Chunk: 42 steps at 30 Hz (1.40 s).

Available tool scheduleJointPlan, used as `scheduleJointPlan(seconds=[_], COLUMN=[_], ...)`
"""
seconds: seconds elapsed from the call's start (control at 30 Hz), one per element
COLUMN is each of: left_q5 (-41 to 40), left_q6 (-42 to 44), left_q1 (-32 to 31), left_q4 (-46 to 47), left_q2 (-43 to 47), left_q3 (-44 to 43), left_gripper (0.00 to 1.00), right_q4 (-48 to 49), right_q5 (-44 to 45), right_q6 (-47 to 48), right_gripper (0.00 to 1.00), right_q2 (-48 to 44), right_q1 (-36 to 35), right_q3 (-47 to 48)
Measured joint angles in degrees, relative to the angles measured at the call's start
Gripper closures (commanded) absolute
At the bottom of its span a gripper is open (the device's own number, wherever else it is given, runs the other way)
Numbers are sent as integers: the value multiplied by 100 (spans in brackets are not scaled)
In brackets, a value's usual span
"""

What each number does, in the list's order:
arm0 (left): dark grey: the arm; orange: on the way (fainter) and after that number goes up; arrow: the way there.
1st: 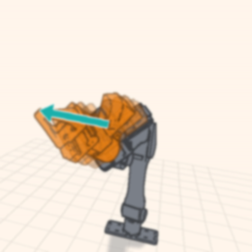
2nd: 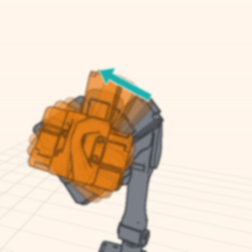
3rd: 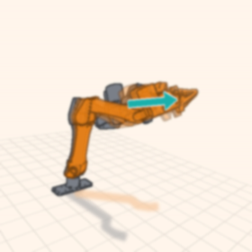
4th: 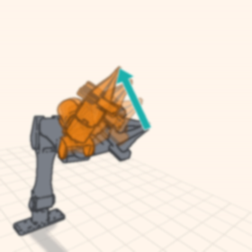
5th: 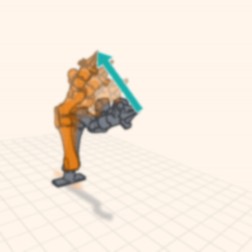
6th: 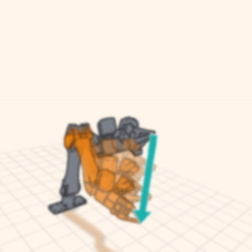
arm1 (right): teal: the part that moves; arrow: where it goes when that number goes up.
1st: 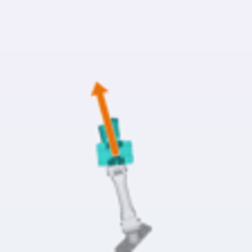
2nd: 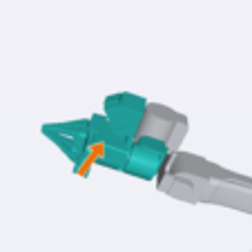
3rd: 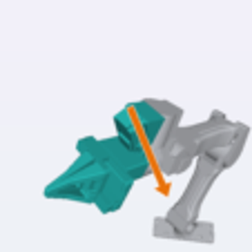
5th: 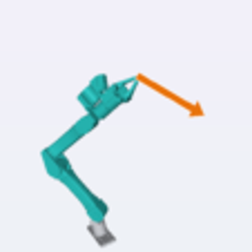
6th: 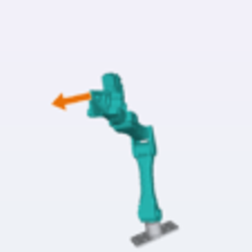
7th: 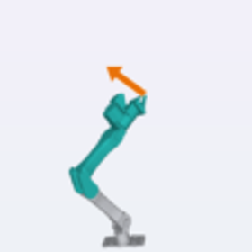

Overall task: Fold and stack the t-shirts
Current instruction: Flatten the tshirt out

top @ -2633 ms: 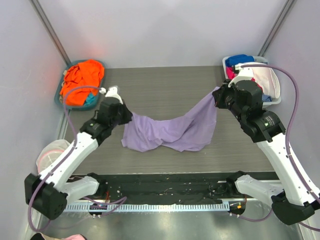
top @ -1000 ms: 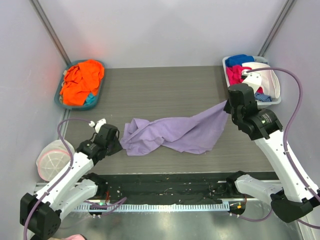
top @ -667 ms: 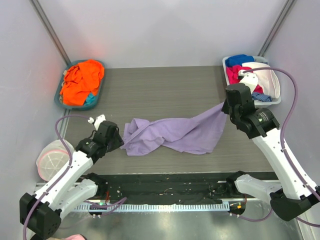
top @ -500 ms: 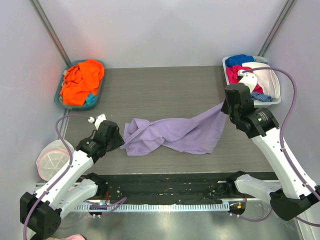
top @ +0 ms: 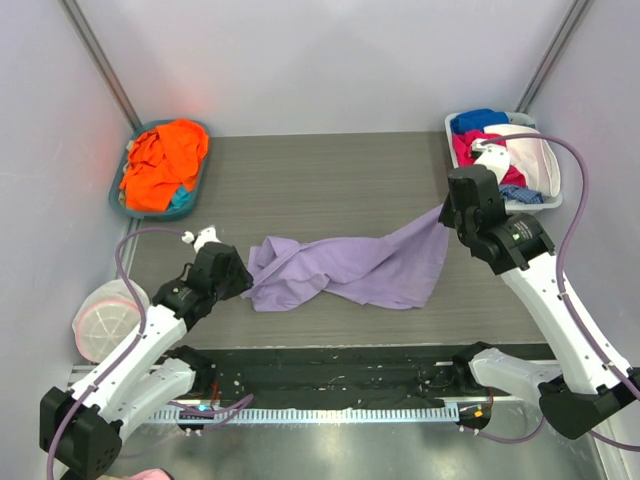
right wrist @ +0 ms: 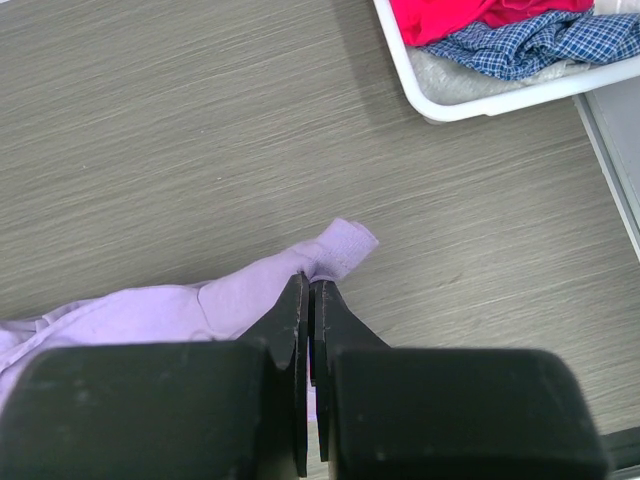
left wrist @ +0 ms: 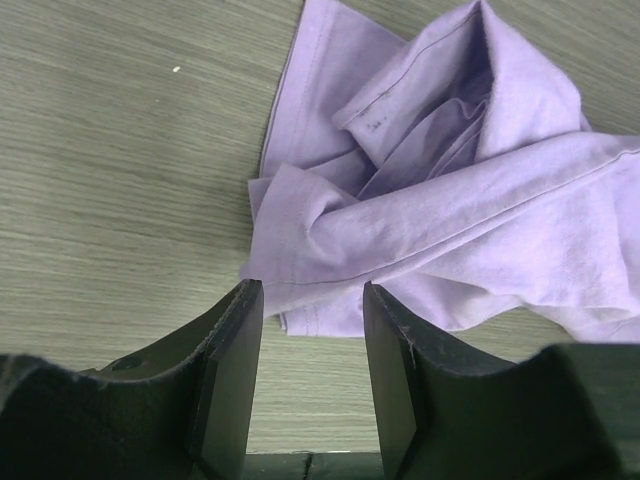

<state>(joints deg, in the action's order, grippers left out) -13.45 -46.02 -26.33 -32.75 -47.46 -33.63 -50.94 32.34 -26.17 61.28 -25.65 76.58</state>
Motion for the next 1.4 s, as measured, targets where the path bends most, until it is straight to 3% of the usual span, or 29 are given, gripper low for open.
scheduleJointPlan(seconds=[0.6,1.4], left_q5=[-138,85], left_q6=[-398,-503], left_q1=[0,96], left_q4=[-122,822], left_q2=[109,516], left_q3=[527,1134], left_gripper=[49,42], right_q4=[37,92], right_q5=[-203,-369], right_q6=[-57,-55], right_gripper=[99,99], right_q2=[103,260], right_q1=[0,0], right_q3=[-9,-68])
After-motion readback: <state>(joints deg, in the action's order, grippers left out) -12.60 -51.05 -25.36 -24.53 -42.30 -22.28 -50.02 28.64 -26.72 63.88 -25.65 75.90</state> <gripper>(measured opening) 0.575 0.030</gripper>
